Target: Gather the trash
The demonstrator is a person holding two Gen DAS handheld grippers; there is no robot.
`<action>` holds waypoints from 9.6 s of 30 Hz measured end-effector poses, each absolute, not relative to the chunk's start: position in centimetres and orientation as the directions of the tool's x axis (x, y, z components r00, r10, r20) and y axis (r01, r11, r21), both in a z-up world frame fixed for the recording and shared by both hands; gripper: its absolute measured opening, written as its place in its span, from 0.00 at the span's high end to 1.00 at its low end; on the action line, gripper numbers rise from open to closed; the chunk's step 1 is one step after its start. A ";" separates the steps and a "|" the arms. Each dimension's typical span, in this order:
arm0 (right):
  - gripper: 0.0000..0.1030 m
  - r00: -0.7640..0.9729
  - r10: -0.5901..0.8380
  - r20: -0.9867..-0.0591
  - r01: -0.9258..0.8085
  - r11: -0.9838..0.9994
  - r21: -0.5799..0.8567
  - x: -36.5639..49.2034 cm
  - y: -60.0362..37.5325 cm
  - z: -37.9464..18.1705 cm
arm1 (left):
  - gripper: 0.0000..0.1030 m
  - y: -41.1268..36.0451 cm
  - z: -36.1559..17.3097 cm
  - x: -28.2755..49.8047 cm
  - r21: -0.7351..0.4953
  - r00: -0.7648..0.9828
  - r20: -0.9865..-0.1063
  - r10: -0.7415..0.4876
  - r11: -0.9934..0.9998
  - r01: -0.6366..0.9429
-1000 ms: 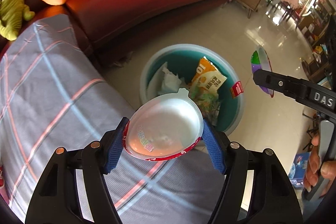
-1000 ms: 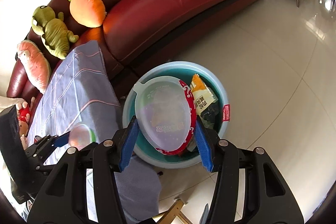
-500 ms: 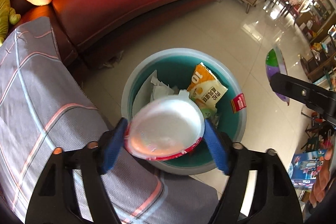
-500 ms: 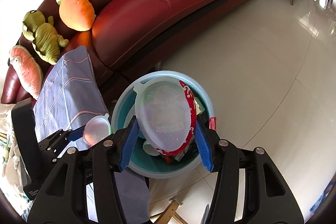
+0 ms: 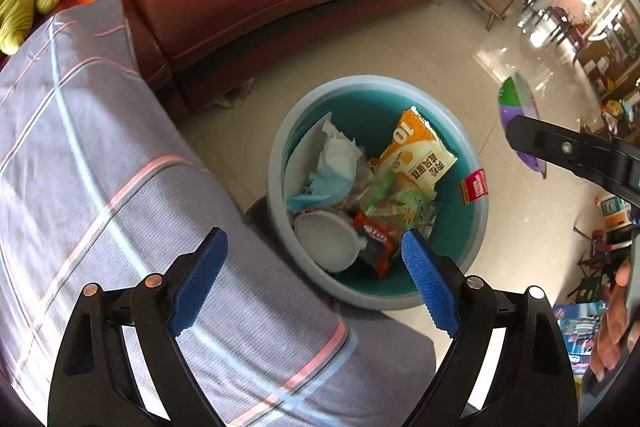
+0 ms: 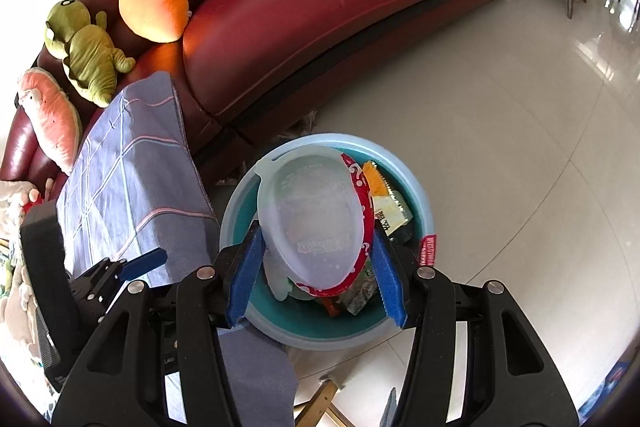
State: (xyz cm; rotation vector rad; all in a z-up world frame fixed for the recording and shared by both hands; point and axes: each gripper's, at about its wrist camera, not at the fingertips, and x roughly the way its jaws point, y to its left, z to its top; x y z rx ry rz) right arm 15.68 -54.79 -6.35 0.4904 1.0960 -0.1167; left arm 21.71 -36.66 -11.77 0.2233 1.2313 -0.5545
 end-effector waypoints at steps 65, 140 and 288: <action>0.20 0.284 0.204 -0.937 -0.481 0.876 0.045 17.8 -14.5 -2.8 | 0.09 7.6 -6.2 13.5 0.062 0.444 -0.896 -0.018 0.984 0.165; 0.21 0.074 0.282 -0.956 -0.449 0.866 0.221 26.4 3.0 -5.6 | 0.41 20.0 -8.3 15.1 -0.132 0.464 -0.875 -0.141 0.990 0.051; 0.07 0.431 0.084 -0.899 0.156 0.974 0.165 7.8 -50.2 -4.0 | 0.04 -28.0 -7.9 14.1 -0.112 0.324 -0.917 -0.235 0.928 0.356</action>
